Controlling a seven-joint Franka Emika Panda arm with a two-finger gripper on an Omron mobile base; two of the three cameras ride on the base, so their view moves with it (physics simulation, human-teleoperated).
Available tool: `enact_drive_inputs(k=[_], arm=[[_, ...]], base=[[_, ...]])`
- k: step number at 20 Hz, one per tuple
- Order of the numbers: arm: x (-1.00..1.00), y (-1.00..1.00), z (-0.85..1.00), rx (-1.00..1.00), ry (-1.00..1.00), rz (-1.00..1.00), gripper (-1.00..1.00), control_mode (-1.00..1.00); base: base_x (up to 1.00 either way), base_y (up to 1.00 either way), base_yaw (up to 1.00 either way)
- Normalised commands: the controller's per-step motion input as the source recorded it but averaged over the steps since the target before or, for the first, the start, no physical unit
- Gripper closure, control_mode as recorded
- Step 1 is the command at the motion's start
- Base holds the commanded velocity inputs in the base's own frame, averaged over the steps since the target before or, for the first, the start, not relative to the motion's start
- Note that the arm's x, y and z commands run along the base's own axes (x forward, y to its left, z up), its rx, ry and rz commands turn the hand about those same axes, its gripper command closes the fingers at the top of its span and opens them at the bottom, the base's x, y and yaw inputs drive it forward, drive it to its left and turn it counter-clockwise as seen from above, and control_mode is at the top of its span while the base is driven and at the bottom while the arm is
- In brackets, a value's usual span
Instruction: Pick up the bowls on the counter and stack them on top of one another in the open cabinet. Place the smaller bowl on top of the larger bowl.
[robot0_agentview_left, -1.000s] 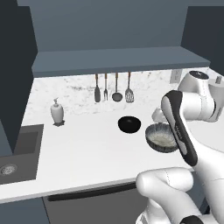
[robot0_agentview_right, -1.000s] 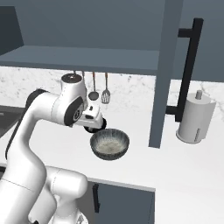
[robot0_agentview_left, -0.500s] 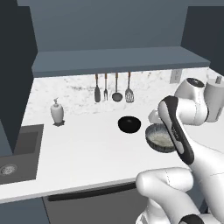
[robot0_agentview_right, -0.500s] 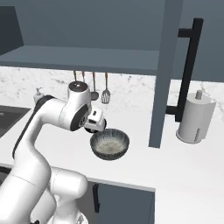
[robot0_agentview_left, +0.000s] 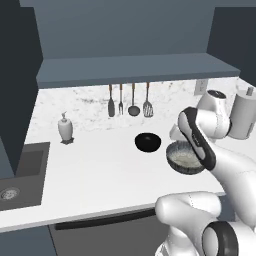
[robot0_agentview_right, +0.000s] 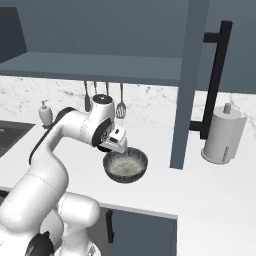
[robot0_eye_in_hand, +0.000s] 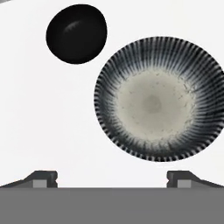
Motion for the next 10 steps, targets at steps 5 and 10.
enact_drive_inputs(k=[5,10], arm=[[0.03,-0.57,-0.30,0.00,0.12,-0.14,-1.00,-1.00],[0.00,-0.50,-0.39,0.00,0.01,-0.10,-1.00,-1.00]], base=[[0.00,0.00,0.00],[0.00,0.00,0.00]])
